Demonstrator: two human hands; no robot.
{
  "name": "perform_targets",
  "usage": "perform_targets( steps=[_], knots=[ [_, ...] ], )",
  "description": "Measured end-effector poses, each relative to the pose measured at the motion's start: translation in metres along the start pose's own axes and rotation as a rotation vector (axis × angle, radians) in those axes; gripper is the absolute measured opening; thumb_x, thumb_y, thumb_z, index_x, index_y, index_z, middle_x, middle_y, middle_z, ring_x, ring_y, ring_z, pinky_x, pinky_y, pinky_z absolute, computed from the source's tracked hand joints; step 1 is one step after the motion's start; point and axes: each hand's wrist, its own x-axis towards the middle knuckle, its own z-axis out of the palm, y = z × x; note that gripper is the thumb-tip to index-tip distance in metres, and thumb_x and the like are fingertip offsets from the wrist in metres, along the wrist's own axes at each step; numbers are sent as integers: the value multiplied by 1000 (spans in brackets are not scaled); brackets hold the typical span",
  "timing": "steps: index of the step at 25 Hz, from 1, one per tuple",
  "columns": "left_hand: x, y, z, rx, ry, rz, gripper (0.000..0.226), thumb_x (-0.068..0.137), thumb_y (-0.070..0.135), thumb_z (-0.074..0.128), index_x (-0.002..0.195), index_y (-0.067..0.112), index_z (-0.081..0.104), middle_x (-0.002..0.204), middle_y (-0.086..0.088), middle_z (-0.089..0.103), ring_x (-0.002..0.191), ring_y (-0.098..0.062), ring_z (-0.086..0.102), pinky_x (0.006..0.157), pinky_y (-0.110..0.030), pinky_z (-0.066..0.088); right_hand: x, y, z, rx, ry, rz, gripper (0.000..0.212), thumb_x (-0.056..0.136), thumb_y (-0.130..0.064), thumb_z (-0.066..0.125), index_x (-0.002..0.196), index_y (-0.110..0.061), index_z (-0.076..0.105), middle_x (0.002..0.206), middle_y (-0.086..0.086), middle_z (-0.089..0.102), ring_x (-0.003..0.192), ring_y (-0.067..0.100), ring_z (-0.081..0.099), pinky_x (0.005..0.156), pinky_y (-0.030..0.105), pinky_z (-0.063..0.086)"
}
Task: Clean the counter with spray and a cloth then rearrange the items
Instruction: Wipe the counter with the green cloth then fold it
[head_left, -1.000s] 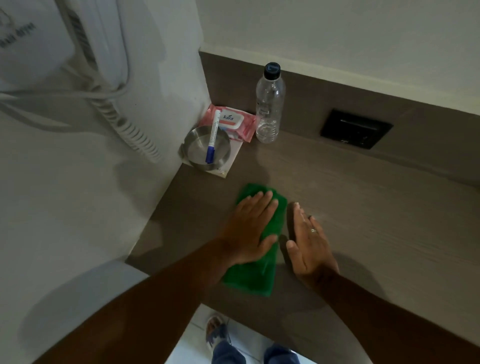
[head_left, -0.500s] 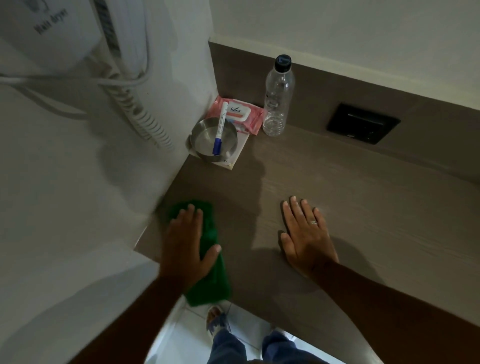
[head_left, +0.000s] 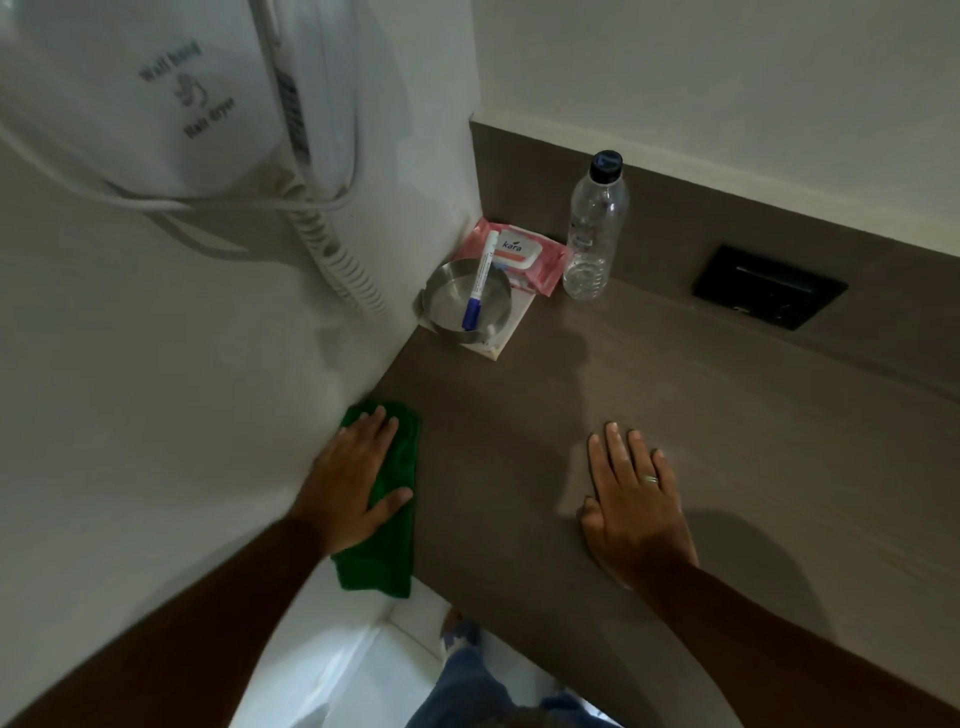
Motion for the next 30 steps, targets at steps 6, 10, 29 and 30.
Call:
perform_targets(
  steps=[6, 10, 29, 30],
  knots=[
    [-30, 98, 19, -122, -38, 305, 88, 90, 69, 32, 156, 15, 9, 164, -7, 1, 150, -27, 2, 120, -53, 13, -4, 0, -3, -10, 35, -20, 71, 85, -37, 44, 150, -10, 32, 158, 16, 27, 145, 34, 25, 117, 52, 20],
    [-13, 74, 20, -36, -49, 576, 81, 94, 69, 27, 156, 23, 5, 164, 1, -1, 151, -20, 0, 122, -48, 10, -4, 0, -4, -27, 1, 11, 72, 87, -40, 41, 152, -13, 27, 159, 13, 24, 146, 33, 23, 118, 49, 16],
    [100, 298, -16, -125, -44, 433, 91, 90, 65, 31, 155, 8, 2, 164, -17, -4, 151, -32, -6, 122, -48, -3, -122, 49, -25, 558, 429, 636, 67, 89, -36, 26, 152, -14, 20, 159, 9, 23, 148, 23, 13, 120, 53, 14],
    [91, 317, -16, -139, -84, 483, 90, 91, 64, 30, 155, 8, 1, 164, -16, -7, 151, -31, -8, 121, -47, -4, -127, 48, -26, 571, 441, 648, 66, 90, -33, 27, 152, -13, 21, 159, 9, 24, 148, 22, 13, 120, 53, 16]
  ],
)
